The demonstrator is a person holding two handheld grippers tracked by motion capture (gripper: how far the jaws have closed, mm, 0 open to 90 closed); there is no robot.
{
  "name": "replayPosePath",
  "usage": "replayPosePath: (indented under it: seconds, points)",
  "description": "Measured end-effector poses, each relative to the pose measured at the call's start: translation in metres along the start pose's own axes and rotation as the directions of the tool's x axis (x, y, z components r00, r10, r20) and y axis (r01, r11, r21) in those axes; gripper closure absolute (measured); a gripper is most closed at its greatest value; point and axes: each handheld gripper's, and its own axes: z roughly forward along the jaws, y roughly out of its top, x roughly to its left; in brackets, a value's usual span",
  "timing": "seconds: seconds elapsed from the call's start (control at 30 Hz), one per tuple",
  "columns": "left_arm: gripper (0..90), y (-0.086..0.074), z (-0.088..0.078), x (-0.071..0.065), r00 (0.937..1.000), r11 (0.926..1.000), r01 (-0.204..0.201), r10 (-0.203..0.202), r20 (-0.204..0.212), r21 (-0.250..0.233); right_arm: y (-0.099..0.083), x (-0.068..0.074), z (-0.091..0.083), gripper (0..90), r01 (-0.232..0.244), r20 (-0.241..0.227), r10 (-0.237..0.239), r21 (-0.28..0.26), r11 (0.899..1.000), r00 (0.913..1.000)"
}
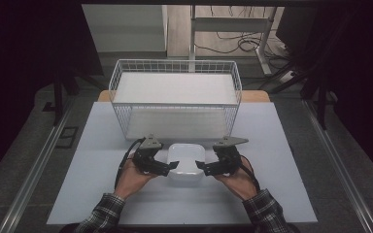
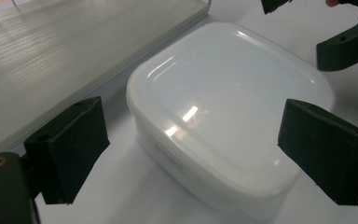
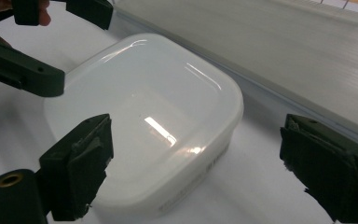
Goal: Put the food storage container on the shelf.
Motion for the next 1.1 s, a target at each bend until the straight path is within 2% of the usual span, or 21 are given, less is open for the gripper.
replayPosePath:
  seconds: [0.1,0.13,0.23,0.3,0.33,0.43,0.5,0.57,0.63,0.67,0.7,0.73,0.77,0.83,0.87,0.9,0.93,1.0,1.07,1.1]
  points:
    - [8.1,-0.001,0.008,0.003,1.0,0.9999,-0.001,0.001,0.008,0.012,0.003,-0.001,0.011,10.9,0.004,-0.001,-0.004,0.024,1.0,1.0]
    - [7.4,-0.003,0.011,0.005,0.9995,0.9998,0.017,-0.017,0.027,0.006,0.003,-0.002,0.013,10.9,0.002,-0.004,-0.002,0.032,1.0,1.0]
    - [7.1,-0.004,0.011,0.007,0.9987,0.9995,0.031,-0.032,0.039,0.007,0.002,-0.002,0.018,10.7,-0.004,-0.014,0.004,0.048,0.999,0.9999]
    - [8.6,-0.007,0.011,0.008,0.9968,0.9986,0.053,-0.053,0.059,0.003,0.0,-0.004,0.02,13.6,-0.038,-0.051,0.041,0.049,0.998,0.9979]
    - [10.6,-0.007,0.011,0.008,0.9968,0.9986,0.053,-0.053,0.059,0.003,0.0,-0.004,0.02,13.6,-0.038,-0.051,0.041,0.049,0.998,0.9979]
    - [13.7,-0.011,0.01,0.007,0.9903,0.9964,0.085,-0.084,0.111,-0.004,-0.002,-0.004,0.018,19.2,-0.071,-0.097,0.077,0.061,0.996,0.9924]
    - [17.8,-0.014,0.008,0.006,0.9816,0.9942,0.107,-0.107,0.158,0.01,-0.004,-0.004,0.016,21.4,-0.098,-0.125,0.106,0.072,0.993,0.9865]
    - [17.5,-0.017,0.005,0.001,0.9809,0.9941,0.105,-0.108,0.162,0.026,-0.007,-0.002,0.013,21.9,-0.125,-0.147,0.137,0.091,0.988,0.9795]
    - [18.2,-0.018,0.003,-0.001,0.9794,0.9926,0.116,-0.12,0.162,0.035,-0.009,0.0,0.012,23.2,-0.13,-0.147,0.143,0.094,0.987,0.9787]
    - [20.4,-0.019,0.0,-0.002,0.977,0.9904,0.132,-0.137,0.164,0.041,-0.01,0.0,0.01,25.8,-0.14,-0.147,0.154,0.099,0.985,0.9771]
    - [27.9,-0.022,-0.005,-0.002,0.972,0.9866,0.158,-0.163,0.169,0.041,-0.011,0.001,0.004,34.8,-0.159,-0.14,0.173,0.1,0.982,0.9749]
    - [32.6,-0.022,-0.005,-0.002,0.972,0.9866,0.158,-0.163,0.169,0.041,-0.011,0.001,0.004,34.8,-0.159,-0.14,0.173,0.1,0.982,0.9749]
    - [32.6,-0.023,-0.008,-0.002,0.9711,0.9856,0.164,-0.169,0.169,0.04,-0.011,0.001,0.001,39.8,-0.164,-0.135,0.176,0.095,0.982,0.9751]
    - [43.0,-0.023,-0.015,-0.002,0.9713,0.9851,0.167,-0.171,0.165,0.043,-0.011,0.003,-0.005,51.6,-0.184,-0.111,0.193,0.088,0.979,0.9749]
    - [47.9,-0.023,-0.017,-0.002,0.9727,0.9858,0.162,-0.167,0.161,0.045,-0.011,0.003,-0.008,54.7,-0.191,-0.106,0.2,0.094,0.977,0.974]
    - [53.2,-0.023,-0.021,-0.003,0.9732,0.9854,0.162,-0.168,0.157,0.052,-0.01,0.002,-0.011,59.9,-0.218,-0.11,0.229,0.102,0.971,0.9672]
    - [56.1,-0.023,-0.021,-0.003,0.9732,0.9854,0.162,-0.168,0.157,0.052,-0.01,0.002,-0.011,59.9,-0.218,-0.11,0.229,0.102,0.971,0.9672]
    - [59.7,-0.024,-0.024,-0.004,0.9724,0.9837,0.174,-0.179,0.15,0.046,-0.011,0.003,-0.014,64.5,-0.244,-0.112,0.253,0.086,0.966,0.961]
    - [61.5,-0.024,-0.025,-0.005,0.972,0.9813,0.19,-0.193,0.135,0.031,-0.011,0.003,-0.015,65.9,-0.248,-0.106,0.255,0.079,0.966,0.961]
    - [68.3,-0.024,-0.027,-0.005,0.9706,0.9779,0.209,-0.208,0.121,0.009,-0.01,0.004,-0.017,71.3,-0.253,-0.094,0.258,0.057,0.966,0.9617]
